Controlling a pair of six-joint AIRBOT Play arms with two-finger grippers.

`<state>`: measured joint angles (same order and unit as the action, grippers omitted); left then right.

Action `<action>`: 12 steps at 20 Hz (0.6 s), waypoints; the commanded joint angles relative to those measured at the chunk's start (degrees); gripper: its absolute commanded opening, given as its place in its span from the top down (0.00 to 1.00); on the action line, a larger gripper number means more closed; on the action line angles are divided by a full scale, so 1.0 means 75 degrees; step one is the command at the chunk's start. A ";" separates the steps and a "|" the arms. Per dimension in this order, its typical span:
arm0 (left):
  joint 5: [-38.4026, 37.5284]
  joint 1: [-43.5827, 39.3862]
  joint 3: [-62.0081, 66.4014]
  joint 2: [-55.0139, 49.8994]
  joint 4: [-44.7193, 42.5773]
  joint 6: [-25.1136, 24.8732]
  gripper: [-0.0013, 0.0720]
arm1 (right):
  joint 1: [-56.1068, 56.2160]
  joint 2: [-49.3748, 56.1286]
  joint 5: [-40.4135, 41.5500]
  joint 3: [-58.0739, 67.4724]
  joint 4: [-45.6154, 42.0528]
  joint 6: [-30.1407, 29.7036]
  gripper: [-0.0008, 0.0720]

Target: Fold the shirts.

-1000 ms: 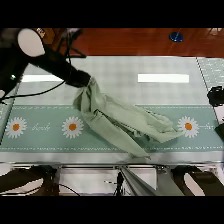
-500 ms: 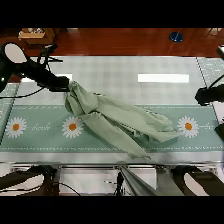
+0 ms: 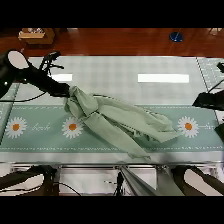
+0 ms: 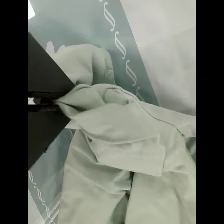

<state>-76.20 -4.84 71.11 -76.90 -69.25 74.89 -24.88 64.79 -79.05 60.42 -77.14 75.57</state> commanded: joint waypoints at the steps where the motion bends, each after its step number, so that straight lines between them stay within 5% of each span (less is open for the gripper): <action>1: 0.0513 0.0009 -0.0321 -0.0009 0.0012 -0.0245 0.94 | -0.1749 0.0108 -0.0411 -0.0880 0.1798 -0.0562 0.26; 12: 0.0705 0.0009 -0.0571 -0.0332 0.0012 -0.0248 0.94 | -0.2334 0.0108 0.0000 -0.3867 0.1880 -0.1454 0.24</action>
<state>-71.05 -4.84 66.96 -79.11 -69.17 73.08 -41.95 65.58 -80.07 34.72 -63.70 65.91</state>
